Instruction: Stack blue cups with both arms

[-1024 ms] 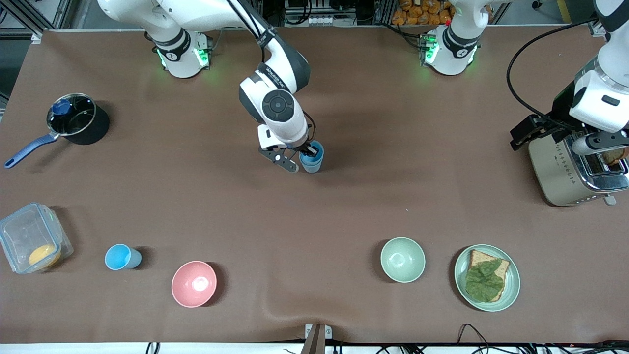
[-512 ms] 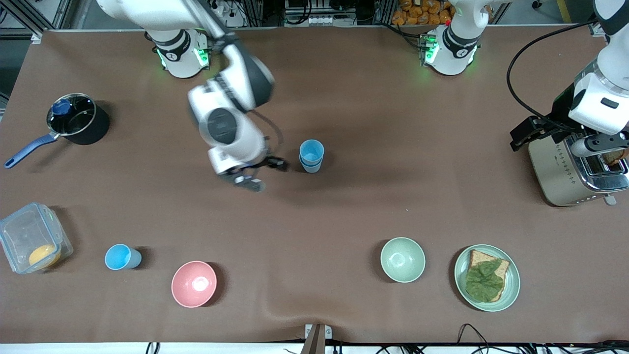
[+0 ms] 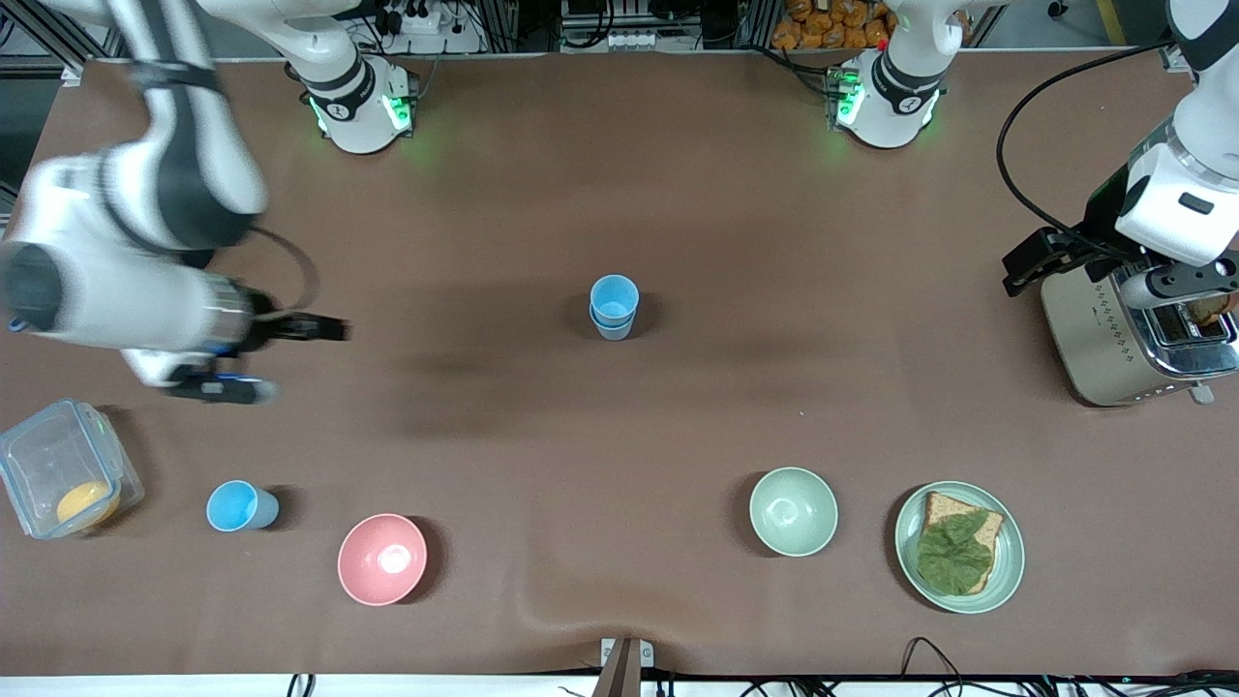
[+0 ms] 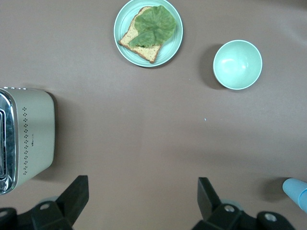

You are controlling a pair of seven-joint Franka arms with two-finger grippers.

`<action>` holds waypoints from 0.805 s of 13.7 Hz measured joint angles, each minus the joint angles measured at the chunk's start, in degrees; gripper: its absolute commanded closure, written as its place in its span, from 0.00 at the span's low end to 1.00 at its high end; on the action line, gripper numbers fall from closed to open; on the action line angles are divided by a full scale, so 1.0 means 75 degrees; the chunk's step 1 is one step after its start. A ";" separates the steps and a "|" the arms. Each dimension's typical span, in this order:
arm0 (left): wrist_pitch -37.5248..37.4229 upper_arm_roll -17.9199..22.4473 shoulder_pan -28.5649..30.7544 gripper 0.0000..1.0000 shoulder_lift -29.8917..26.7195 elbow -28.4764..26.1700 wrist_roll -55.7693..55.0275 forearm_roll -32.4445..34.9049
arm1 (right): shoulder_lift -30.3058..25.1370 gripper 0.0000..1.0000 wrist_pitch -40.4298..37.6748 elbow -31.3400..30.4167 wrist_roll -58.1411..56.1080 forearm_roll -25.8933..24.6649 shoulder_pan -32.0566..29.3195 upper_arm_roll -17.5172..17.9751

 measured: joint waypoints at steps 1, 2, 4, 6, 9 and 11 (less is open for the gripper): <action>-0.0008 0.0000 0.0000 0.00 0.0000 0.0000 0.0001 0.0000 | -0.0181 0.00 -0.0026 -0.0004 -0.0350 0.0000 -0.0345 0.0004; -0.0030 0.0000 0.0000 0.00 0.0000 0.0001 0.0002 0.0000 | -0.0379 0.00 -0.0046 -0.0008 -0.0658 -0.0007 -0.0616 0.0005; -0.0063 -0.0002 0.0000 0.00 -0.0002 0.0003 0.0003 0.0000 | -0.0769 0.00 -0.0049 -0.0009 -0.0949 -0.0339 -0.0901 0.0007; -0.0066 -0.0007 0.0000 0.00 -0.0009 0.0010 0.0003 0.0000 | -0.1133 0.00 0.0021 -0.0009 -0.0968 -0.1007 -0.0914 0.0068; -0.0066 -0.0008 0.0000 0.00 -0.0017 0.0091 0.0004 0.0000 | -0.1527 0.00 0.0022 -0.0020 -0.0945 -0.1168 -0.0914 0.0145; -0.0066 -0.0006 0.0000 0.00 -0.0017 0.0144 0.0004 0.0000 | -0.1701 0.00 -0.0015 -0.0030 -0.0808 -0.1151 -0.0914 0.0191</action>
